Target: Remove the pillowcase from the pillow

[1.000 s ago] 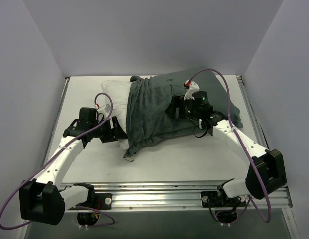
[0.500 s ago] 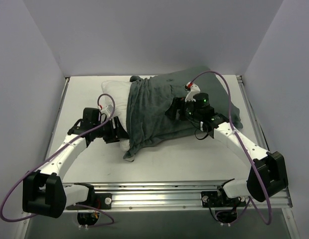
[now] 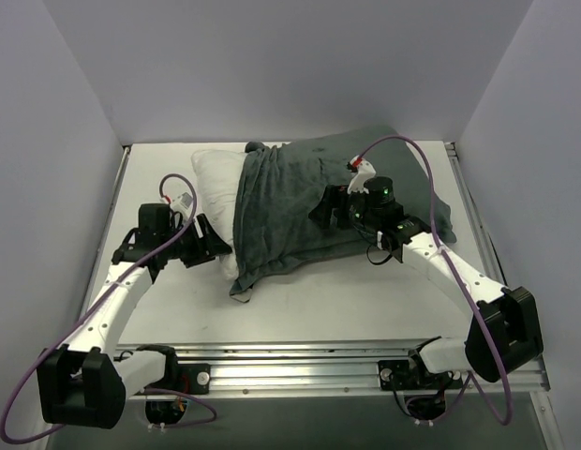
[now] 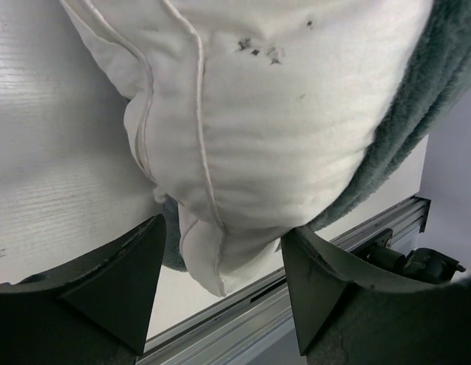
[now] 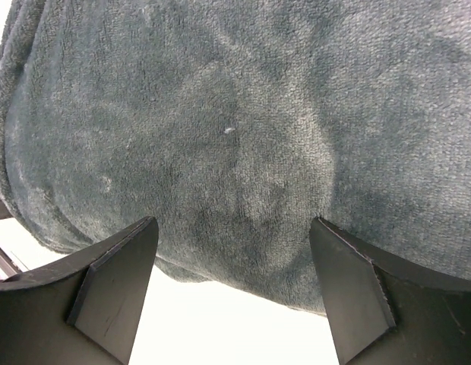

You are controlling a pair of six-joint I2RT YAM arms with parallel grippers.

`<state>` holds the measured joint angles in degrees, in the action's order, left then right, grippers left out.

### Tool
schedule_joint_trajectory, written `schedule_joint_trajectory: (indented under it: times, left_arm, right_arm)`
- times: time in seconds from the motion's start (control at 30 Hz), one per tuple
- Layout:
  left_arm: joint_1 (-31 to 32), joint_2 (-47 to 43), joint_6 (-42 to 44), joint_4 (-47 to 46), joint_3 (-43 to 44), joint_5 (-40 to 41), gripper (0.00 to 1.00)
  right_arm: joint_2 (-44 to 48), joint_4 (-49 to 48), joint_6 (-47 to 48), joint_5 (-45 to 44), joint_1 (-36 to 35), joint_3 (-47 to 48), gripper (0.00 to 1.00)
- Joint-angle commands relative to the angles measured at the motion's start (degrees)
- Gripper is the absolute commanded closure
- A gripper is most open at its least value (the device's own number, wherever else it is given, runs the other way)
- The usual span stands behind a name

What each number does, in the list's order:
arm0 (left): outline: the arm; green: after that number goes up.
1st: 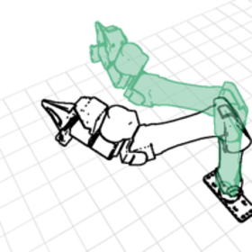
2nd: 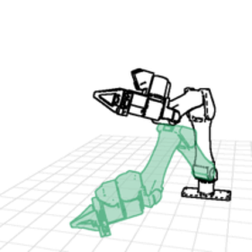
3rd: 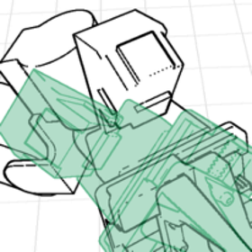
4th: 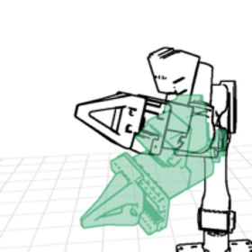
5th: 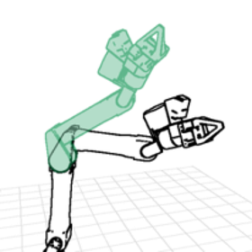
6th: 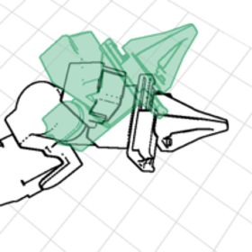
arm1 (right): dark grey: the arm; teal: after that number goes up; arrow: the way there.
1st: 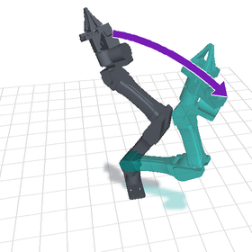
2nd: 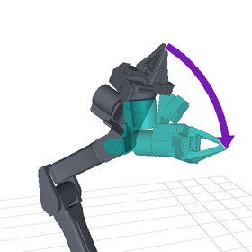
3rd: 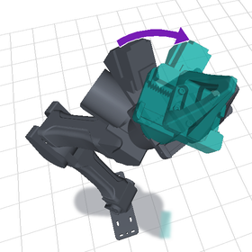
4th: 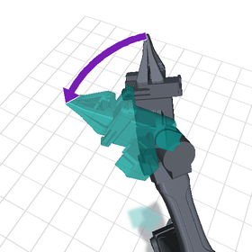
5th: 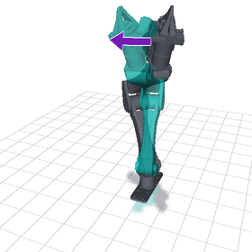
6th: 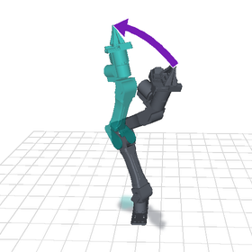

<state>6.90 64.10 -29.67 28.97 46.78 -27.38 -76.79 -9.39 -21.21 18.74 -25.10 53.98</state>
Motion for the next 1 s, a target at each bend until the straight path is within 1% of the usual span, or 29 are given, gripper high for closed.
schedule_joint_trajectory:
  times: [0.0, 0.13, 0.33, 0.4, 0.6, 0.67, 0.7, 0.77, 0.8, 0.87, 0.9, 0.97]
  left_arm:
    - [-0.48, -0.38, -4.16, -7.95, -0.29, -2.05, 0.29]
    - [-0.3, 1.03, -6.36, -12.43, -0.99, -4.43, 0.26]
    - [1.19, 3.75, -7.42, -15.26, -1.78, -4.36, 0.25]
    - [1.89, 4.54, -7.42, -15.44, -2.05, -3.74, 0.25]
    - [5.58, 6.3, -9.7, -19.04, -4.42, -2.51, 0.35]
    - [6.63, 6.48, -10.76, -20.18, -4.77, -2.16, 0.4]
    - [7.77, 6.48, -11.19, -20.79, -5.12, -1.81, 0.48]
    - [9.01, 6.48, -12.42, -22.72, -5.39, -1.72, 0.58]
    - [9.62, 6.48, -12.6, -23.17, -5.3, -1.8, 0.71]
    - [11.29, 6.48, -12.95, -23.35, -4.34, -1.8, 0.87]
    - [11.82, 6.48, -13.04, -23.26, -3.81, -1.8, 0.97]
    - [13.31, 5.78, -13.83, -22.91, -2.4, -1.28, 0.98]
  right_arm:
    - [1.65, 0.07, -0.67, 1.3, 0.05, -0.8, 0.24]
    - [1.39, -0.19, -0.76, 1.56, -0.03, -0.98, 0.24]
    - [1.38, -0.45, -1.11, 1.91, -0.38, -1.33, 0.24]
    - [1.38, -0.81, -1.46, 2.0, -0.74, -1.59, 0.24]
    - [1.56, -1.51, -2.78, 1.91, -2.31, -2.82, 0.24]
    - [1.65, -2.12, -3.57, 1.74, -3.02, -3.52, 0.24]
    - [1.91, -2.47, -4.53, 1.65, -3.98, -4.48, 0.24]
    - [2.0, -3.35, -5.59, 1.21, -5.04, -5.45, 0.24]
    - [2.17, -3.62, -6.2, 0.6, -5.74, -5.98, 0.23]
    - [2.35, -4.41, -8.49, 0.07, -7.41, -7.74, 0.23]
    - [2.61, -4.76, -9.36, 0.24, -7.85, -8.44, 0.23]
    - [3.23, -5.64, -11.48, 0.77, -8.73, -10.64, 0.23]
